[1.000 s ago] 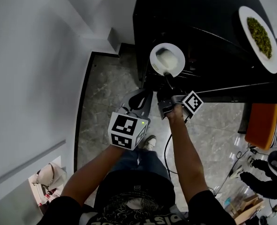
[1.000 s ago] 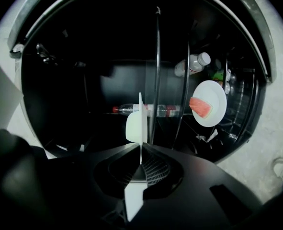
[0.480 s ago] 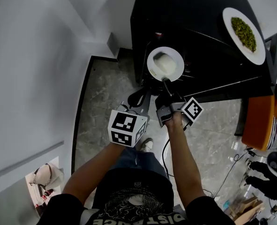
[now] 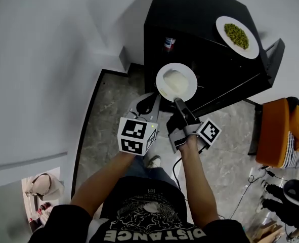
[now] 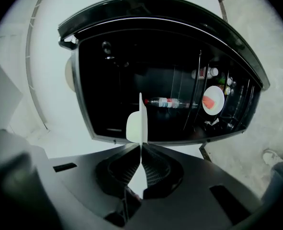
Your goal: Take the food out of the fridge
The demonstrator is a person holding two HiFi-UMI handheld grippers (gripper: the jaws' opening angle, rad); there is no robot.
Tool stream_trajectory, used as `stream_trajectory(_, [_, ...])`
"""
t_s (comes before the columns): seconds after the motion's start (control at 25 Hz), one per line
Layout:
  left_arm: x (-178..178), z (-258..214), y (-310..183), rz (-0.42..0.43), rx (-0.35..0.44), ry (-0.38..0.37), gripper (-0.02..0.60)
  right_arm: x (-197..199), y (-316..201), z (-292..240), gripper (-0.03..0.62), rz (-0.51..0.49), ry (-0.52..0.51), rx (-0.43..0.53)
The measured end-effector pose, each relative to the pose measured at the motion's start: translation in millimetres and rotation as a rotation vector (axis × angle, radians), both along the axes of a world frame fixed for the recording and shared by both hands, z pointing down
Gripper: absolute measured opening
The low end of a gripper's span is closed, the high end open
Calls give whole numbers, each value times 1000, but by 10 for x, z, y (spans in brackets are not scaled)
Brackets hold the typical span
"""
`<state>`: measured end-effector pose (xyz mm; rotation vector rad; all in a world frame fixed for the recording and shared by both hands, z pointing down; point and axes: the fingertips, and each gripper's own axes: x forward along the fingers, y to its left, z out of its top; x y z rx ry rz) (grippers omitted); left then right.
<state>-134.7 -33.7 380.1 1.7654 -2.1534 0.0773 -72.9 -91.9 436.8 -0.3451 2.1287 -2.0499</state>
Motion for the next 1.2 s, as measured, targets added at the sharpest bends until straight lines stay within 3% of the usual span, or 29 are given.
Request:
stream_trajectory(0.36, [237, -301, 451, -66, 30, -30, 2, 378, 438, -517, 9, -81, 24, -60])
stream_trajectory(0.6, [281, -484, 575, -67, 33, -53, 2, 408, 541, -939, 9, -134, 27, -37])
stream_trajectory(1.2, [-45, -925, 274, 59, 103, -63, 2, 245, 551, -1879, 11, -92, -67, 23])
